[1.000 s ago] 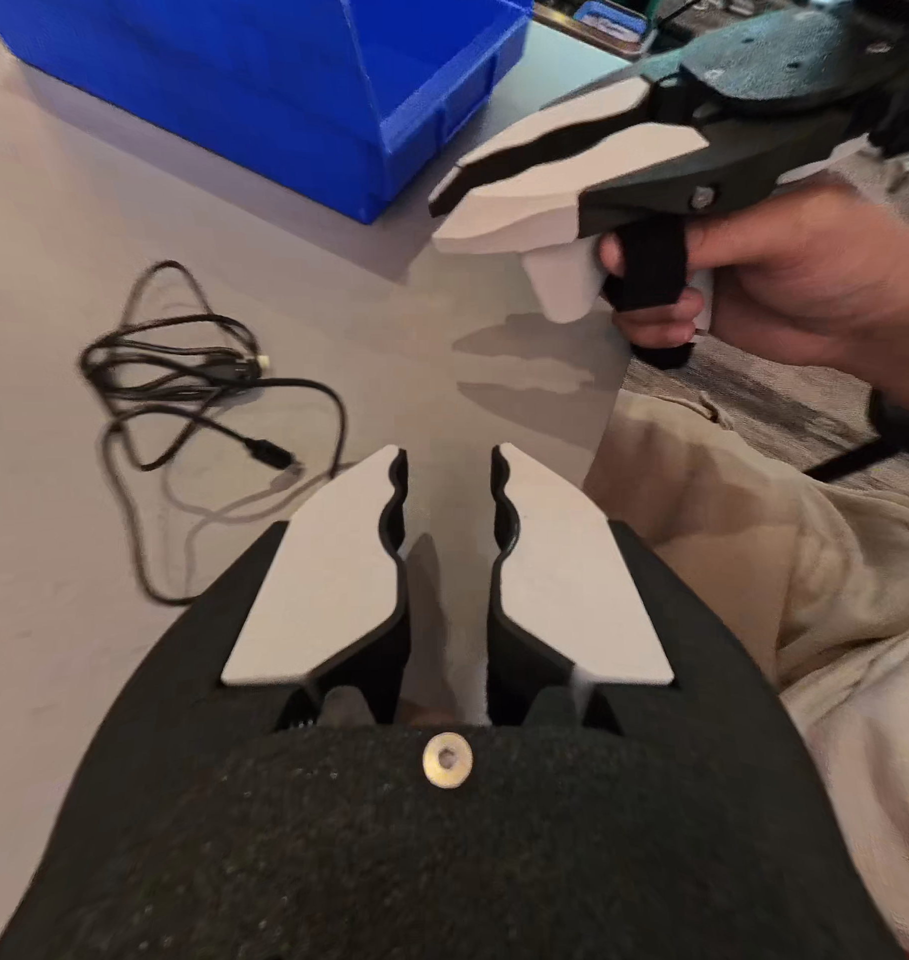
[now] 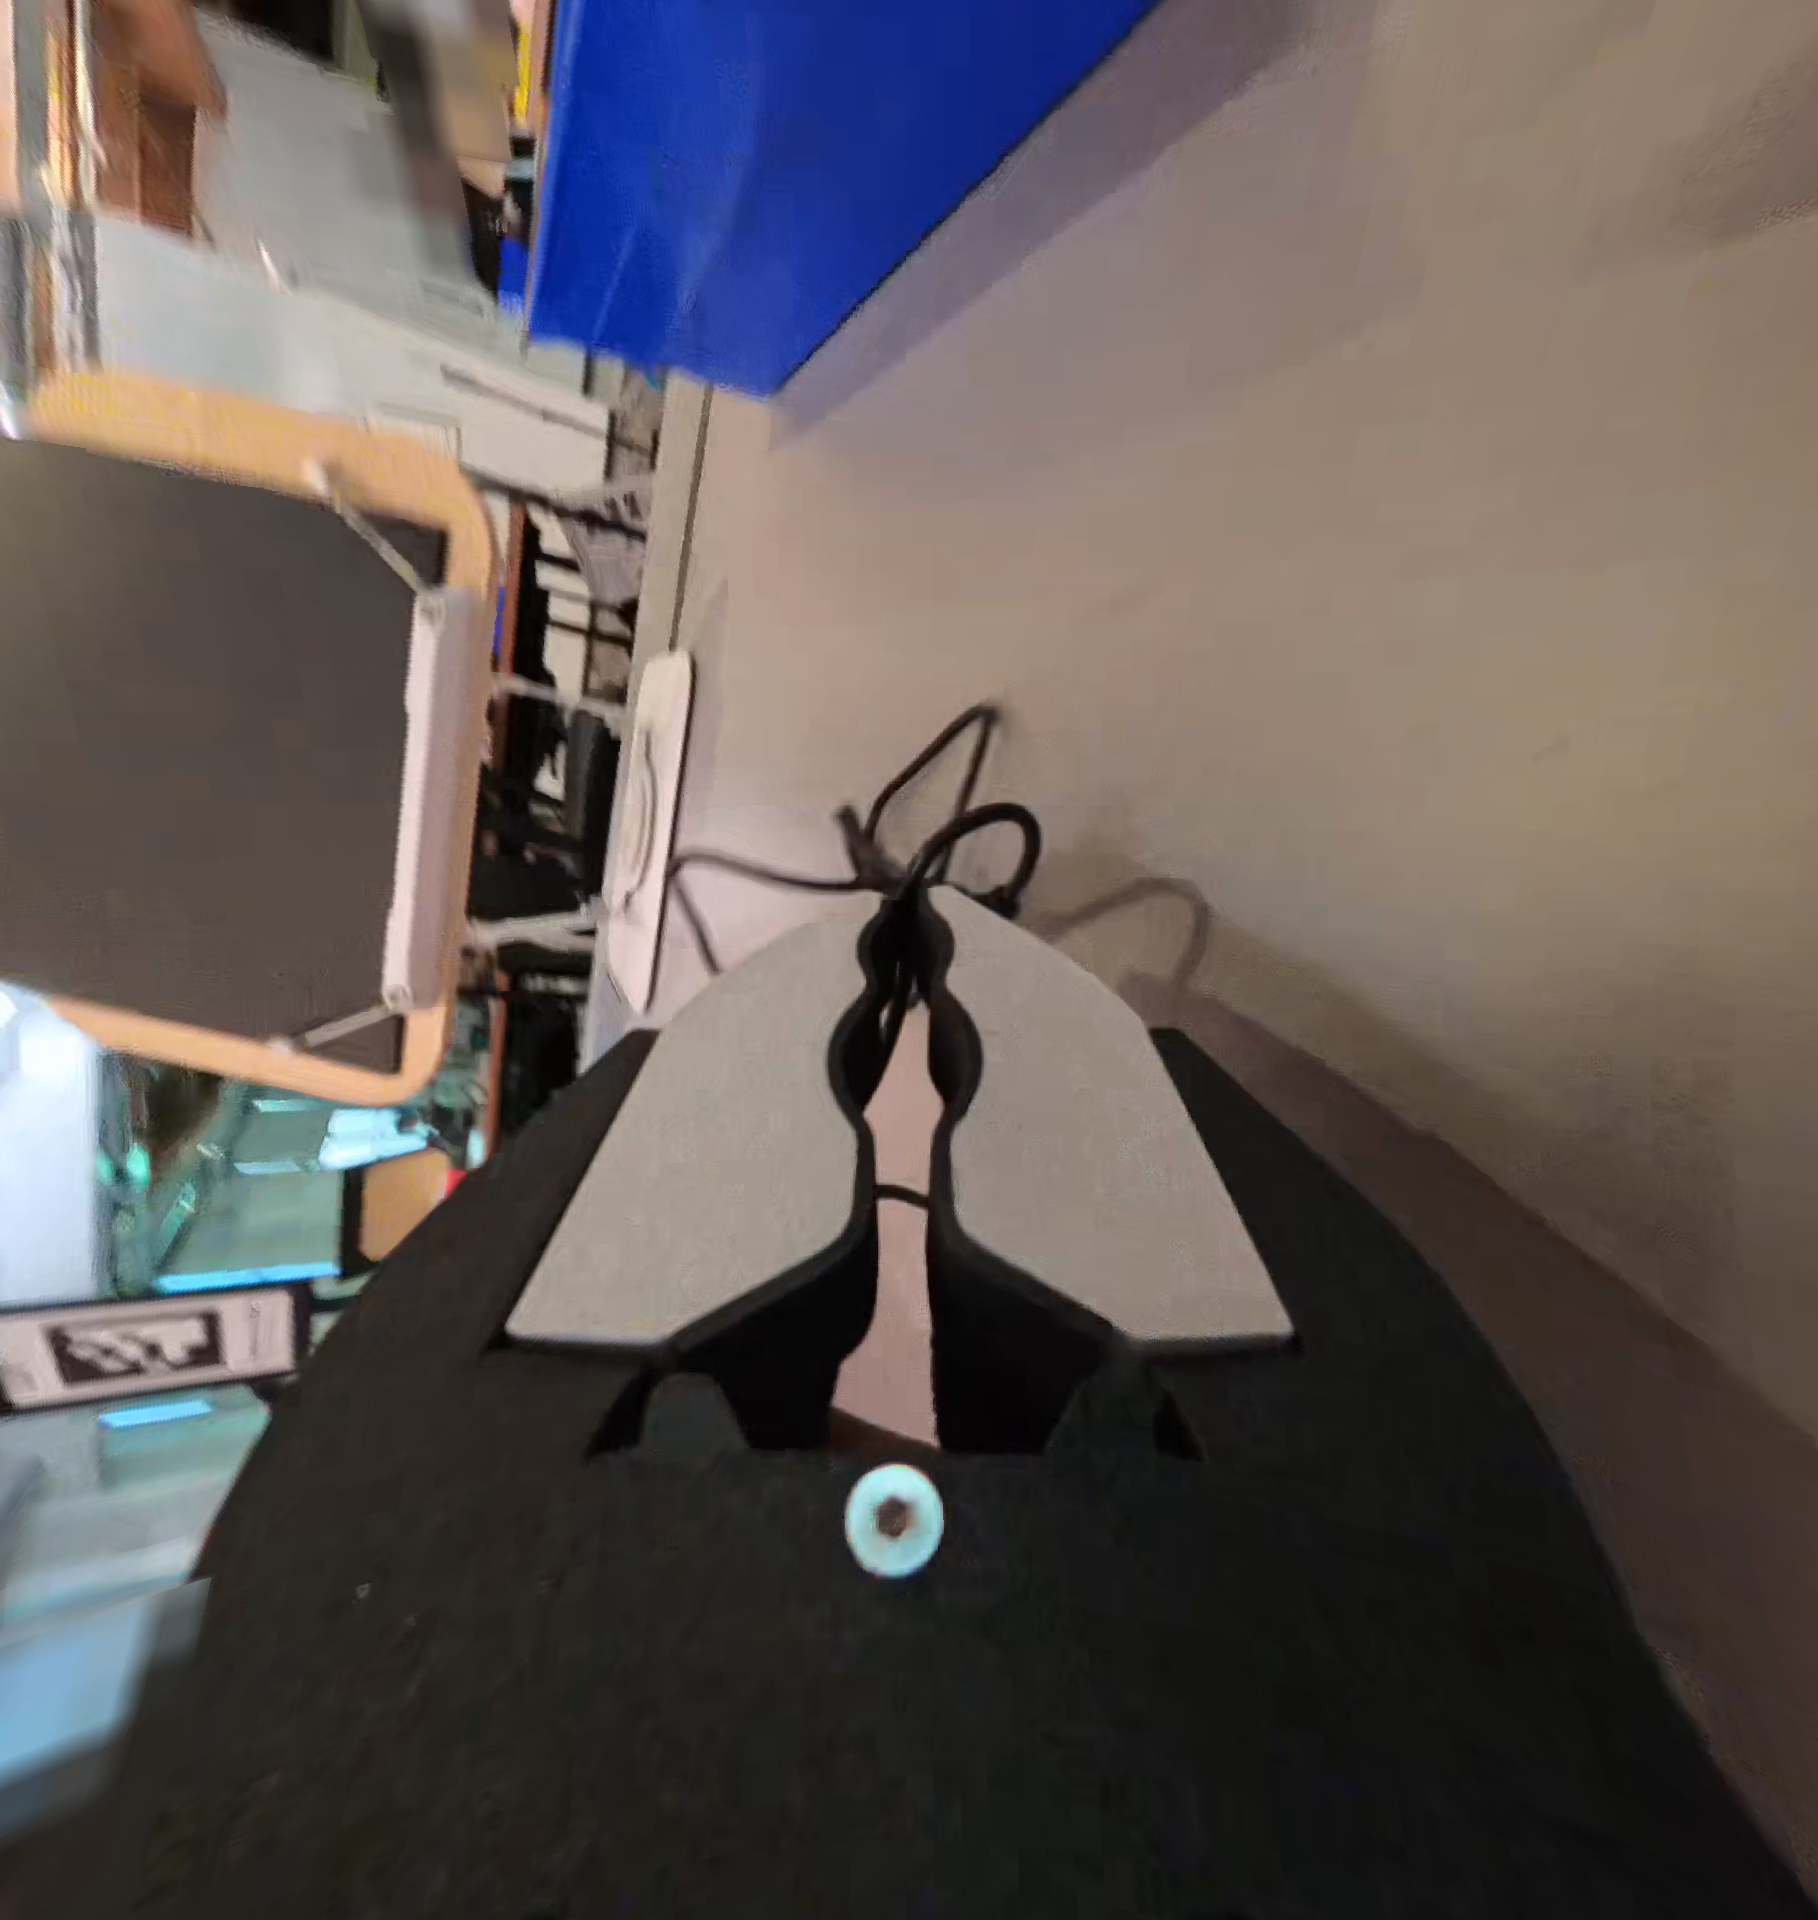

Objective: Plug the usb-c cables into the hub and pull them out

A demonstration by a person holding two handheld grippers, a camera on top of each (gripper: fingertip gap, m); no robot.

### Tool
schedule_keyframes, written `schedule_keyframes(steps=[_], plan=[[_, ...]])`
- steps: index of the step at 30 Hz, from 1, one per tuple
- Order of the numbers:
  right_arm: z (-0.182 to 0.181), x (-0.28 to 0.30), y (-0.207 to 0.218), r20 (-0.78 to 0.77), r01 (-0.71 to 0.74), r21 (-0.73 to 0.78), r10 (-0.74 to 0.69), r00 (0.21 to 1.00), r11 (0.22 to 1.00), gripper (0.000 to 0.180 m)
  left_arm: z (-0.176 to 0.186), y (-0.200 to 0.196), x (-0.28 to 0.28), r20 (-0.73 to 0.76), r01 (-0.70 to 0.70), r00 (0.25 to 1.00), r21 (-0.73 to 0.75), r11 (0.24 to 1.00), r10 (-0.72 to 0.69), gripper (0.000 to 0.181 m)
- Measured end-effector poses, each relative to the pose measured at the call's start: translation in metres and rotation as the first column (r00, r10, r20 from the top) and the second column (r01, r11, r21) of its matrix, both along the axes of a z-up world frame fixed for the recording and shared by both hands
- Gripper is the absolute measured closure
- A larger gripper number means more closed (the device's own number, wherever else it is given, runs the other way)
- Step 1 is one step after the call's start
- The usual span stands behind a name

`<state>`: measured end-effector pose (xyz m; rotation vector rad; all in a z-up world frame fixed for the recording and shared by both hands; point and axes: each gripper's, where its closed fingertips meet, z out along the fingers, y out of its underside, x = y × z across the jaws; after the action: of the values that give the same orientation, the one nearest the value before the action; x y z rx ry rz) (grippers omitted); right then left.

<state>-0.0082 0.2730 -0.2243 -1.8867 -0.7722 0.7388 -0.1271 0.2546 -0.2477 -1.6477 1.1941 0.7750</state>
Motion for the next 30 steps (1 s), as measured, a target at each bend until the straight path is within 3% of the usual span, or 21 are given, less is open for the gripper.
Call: schedule_keyframes(steps=[3, 6, 10, 13, 17, 21, 24, 28, 30], plan=[[0.000, 0.001, 0.001, 0.001, 0.004, 0.002, -0.004, 1.000, 1.000, 0.160, -0.021, -0.010, 0.021, -0.117, 0.068, 0.990, -0.044, 0.997, -0.073, 0.179], [-0.001, 0.004, 0.001, -0.003, 0.009, -0.007, -0.009, 1.000, 1.000, 0.160, -0.027, -0.018, 0.034, -0.103, 0.104, 0.988, -0.097, 0.990, -0.114, 0.179], [-0.001, 0.007, 0.002, -0.012, 0.016, -0.016, -0.016, 1.000, 1.000, 0.160, -0.028, -0.035, 0.051, 0.112, 0.121, 0.990, -0.317, 0.941, -0.089, 0.178], [-0.001, 0.008, 0.003, -0.020, 0.018, -0.024, -0.018, 1.000, 1.000, 0.160, -0.020, -0.040, 0.060, 0.289, 0.130, 0.957, -0.406, 0.905, -0.008, 0.160], [0.000, 0.005, 0.002, -0.025, 0.008, -0.023, -0.008, 1.000, 1.000, 0.160, 0.001, -0.053, 0.064, 0.566, 0.221, 0.818, -0.471, 0.854, 0.100, 0.145], [-0.002, 0.002, -0.003, -0.014, -0.010, -0.015, 0.010, 1.000, 1.000, 0.160, 0.042, -0.067, 0.034, 0.829, 0.315, 0.532, -0.383, 0.869, 0.173, 0.145], [-0.003, 0.000, -0.005, -0.010, -0.017, -0.015, 0.017, 1.000, 1.000, 0.160, 0.055, -0.071, -0.024, 0.900, 0.245, 0.376, -0.326, 0.913, 0.220, 0.146], [-0.001, -0.005, -0.006, -0.028, -0.021, -0.023, 0.020, 0.999, 1.000, 0.160, 0.031, -0.079, -0.113, 0.910, 0.051, 0.319, -0.297, 0.954, 0.266, 0.148], [0.000, -0.007, -0.006, -0.035, -0.026, -0.024, 0.025, 0.999, 0.999, 0.160, 0.031, -0.079, -0.147, 0.858, -0.054, 0.409, -0.316, 0.947, 0.310, 0.148]])
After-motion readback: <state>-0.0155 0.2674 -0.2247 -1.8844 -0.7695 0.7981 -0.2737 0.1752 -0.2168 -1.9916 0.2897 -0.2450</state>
